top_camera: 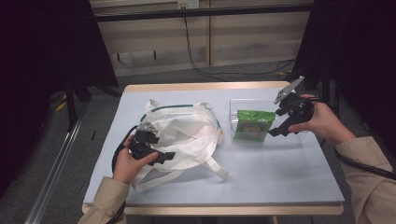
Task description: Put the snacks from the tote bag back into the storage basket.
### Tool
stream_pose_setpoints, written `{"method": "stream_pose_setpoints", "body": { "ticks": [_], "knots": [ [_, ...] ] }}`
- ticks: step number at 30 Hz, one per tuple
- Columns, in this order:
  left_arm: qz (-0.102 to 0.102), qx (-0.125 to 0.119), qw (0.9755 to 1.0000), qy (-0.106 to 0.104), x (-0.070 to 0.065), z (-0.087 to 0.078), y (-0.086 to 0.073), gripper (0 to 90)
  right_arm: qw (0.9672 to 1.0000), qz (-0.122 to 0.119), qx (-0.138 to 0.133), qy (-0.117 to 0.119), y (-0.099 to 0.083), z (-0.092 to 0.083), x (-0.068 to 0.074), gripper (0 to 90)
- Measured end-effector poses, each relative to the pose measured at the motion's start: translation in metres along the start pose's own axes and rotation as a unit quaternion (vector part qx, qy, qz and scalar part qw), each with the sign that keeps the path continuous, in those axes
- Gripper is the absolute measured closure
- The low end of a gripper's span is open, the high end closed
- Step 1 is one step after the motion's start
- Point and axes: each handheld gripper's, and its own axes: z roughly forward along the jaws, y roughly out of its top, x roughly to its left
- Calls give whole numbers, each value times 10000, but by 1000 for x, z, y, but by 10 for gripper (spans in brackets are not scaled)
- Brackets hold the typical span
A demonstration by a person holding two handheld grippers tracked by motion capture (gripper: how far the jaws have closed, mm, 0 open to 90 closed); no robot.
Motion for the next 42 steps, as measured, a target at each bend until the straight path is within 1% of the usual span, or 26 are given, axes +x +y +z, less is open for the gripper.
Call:
{"method": "stream_pose_setpoints", "body": {
  "ticks": [3, 4, 5, 6, 8, 9, 10, 11, 14, 15, 16, 17, 18, 20, 23, 25, 26, 33, 34, 37, 38, 40, 42],
  "knots": [
    [15, 31, 10000, 2, 1, 0, 1, 50, 10000, 34, -20, -8, -4, -2, 0, 99],
    [13, 27, 10000, 2, 1, 0, 1, 50, 10000, -2, -41, -25, -5, -1, 0, 98],
    [15, 44, 10000, -2, 1, 0, 1, 50, 10000, 36, -11, -12, -7, -1, 0, 97],
    [26, 46, 10000, 4, 1, 0, 1, 50, 10000, 38, -36, -7, -8, -1, 0, 97],
    [10, 16, 10000, -22, 1, 0, 1, 50, 10000, 92, -33, -18, -11, -2, 2, 95],
    [5, 5, 10000, -31, 0, 1, 1, 50, 10000, 47, -49, -28, -12, -2, 1, 95],
    [13, 6, 10000, -6, 0, 1, 1, 50, 9999, 85, -45, -34, -13, -2, 2, 94],
    [3, 0, 10000, -25, 0, 1, 1, 50, 9999, 100, -33, -34, -14, -3, 3, 93],
    [17, 2, 10000, -5, 0, 1, 2, 50, 10000, 57, -34, -61, -16, -4, 5, 91],
    [12, 5, 10000, -53, 0, 1, 2, 50, 10000, 38, -41, -55, -17, -4, 5, 91],
    [10, 24, 10000, -39, 0, 1, 2, 50, 10000, 68, -25, -60, -18, -5, 6, 91],
    [17, 30, 10000, -68, 0, 2, 2, 50, 10000, 10, -19, -58, -18, -5, 6, 91],
    [18, 17, 10000, -33, -1, 2, 1, 50, 10000, 44, -1, -55, -19, -5, 7, 91],
    [10, 29, 10000, -17, -1, 2, 1, 50, 10000, 39, 22, -71, -22, -4, 8, 91],
    [13, 13, 10000, -67, 0, 1, 1, 50, 9999, 38, 26, -92, -24, -4, 9, 91],
    [21, 23, 10000, -62, 0, 1, 1, 50, 10000, 53, 38, -70, -25, -4, 12, 91],
    [13, 15, 10000, -43, 0, 1, 1, 50, 10000, 11, 43, -84, -26, -4, 13, 90],
    [18, 26, 10000, 5, -1, 0, 2, 50, 9999, -61, -11, -86, -28, -6, 19, 89],
    [19, 22, 10000, -52, 0, 0, 2, 50, 10000, -53, -41, -45, -28, -7, 21, 88],
    [23, 20, 10000, -17, -1, 1, 1, 50, 9999, -80, -57, -47, -30, -6, 22, 88],
    [22, 38, 10000, 3, -1, 1, 2, 50, 9999, -127, -82, -44, -31, -5, 23, 87],
    [32, 38, 10000, -25, -1, 1, 2, 50, 9999, -108, -50, -9, -31, -5, 24, 86],
    [27, 27, 10000, -17, -1, 0, 2, 50, 9999, -93, -84, -16, -32, -3, 27, 86]
  ]
}}
